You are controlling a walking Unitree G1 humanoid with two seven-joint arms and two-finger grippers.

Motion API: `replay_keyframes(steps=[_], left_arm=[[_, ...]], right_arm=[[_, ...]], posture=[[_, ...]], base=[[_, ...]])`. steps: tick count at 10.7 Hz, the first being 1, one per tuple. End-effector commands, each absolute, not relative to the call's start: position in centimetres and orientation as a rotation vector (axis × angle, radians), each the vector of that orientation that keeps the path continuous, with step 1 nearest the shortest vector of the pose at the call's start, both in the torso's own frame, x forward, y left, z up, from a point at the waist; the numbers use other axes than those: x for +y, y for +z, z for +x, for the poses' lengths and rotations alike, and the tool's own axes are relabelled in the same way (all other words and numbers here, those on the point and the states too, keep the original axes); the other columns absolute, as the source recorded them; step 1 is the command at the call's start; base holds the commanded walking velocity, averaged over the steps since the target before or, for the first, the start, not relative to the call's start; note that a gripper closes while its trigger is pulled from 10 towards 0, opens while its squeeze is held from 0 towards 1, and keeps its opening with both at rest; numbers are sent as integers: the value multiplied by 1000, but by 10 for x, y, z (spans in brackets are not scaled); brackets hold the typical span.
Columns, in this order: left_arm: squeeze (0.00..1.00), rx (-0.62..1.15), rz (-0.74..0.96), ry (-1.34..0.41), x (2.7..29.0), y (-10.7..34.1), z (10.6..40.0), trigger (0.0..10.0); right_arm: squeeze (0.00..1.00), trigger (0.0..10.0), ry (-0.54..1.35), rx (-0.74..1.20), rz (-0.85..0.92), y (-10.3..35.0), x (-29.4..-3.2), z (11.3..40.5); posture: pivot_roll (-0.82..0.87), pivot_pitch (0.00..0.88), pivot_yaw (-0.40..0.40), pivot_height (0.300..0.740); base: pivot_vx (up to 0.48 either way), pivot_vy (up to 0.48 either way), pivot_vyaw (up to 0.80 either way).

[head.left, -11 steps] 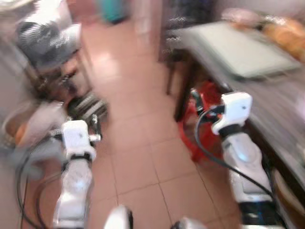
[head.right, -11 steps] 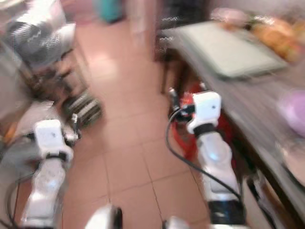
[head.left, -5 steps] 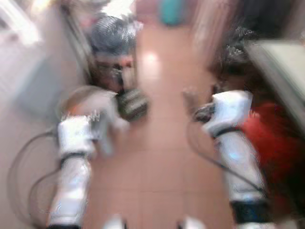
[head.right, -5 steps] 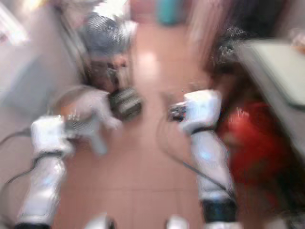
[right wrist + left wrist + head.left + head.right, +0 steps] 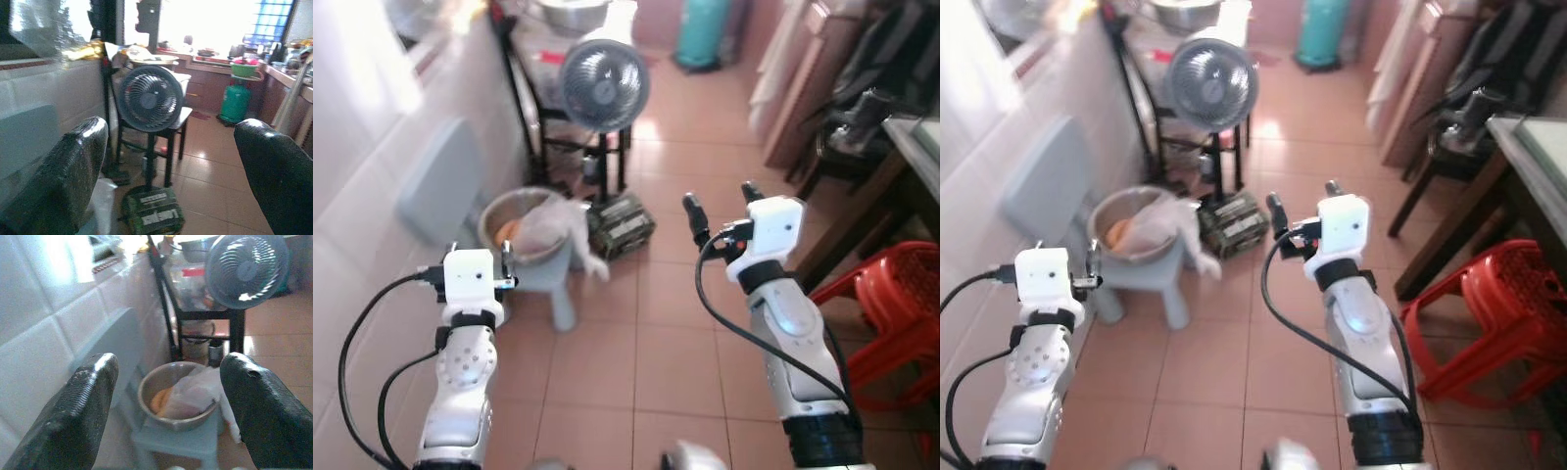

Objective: Setting the table

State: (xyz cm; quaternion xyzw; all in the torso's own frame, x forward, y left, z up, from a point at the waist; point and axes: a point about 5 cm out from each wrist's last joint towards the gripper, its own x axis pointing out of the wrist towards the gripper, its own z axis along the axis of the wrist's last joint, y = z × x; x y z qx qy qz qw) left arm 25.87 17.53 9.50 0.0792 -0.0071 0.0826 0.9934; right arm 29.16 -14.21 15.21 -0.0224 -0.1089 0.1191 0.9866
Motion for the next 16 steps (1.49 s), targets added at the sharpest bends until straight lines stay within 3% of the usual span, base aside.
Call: replay_keyframes(steps=[1, 5, 7, 10, 13, 16], left_arm=[[0, -15, 144, 139, 168, 97, 260, 10000], [0, -19, 128, 153, 171, 98, 259, 10000], [0, -7, 129, 150, 173, 95, 255, 10000], [0, 88, 197, 99, 182, 75, 225, 10000], [0, 83, 226, 124, 192, 80, 229, 10000], [0, 57, 255, 131, 199, 86, 234, 10000]], right_arm=[[0, 10000, 217, -226, -59, 155, -150, 293], [0, 10000, 224, -217, -59, 152, -149, 292], [0, 10000, 221, -191, -59, 145, -151, 286], [0, 10000, 125, -68, -36, 112, -167, 262], [0, 10000, 69, -64, -63, 102, -172, 259], [0, 10000, 69, -27, -56, 95, -169, 257]], posture=[[-18, 95, -6, 740], [-15, 98, -7, 740], [-10, 97, -14, 740], [22, 105, -13, 740], [50, 99, 35, 740], [61, 107, 23, 740]], base=[[364, -311, 0], [442, -82, 0], [0, 0, 0], [0, 0, 0], [0, 0, 0], [0, 0, -438]])
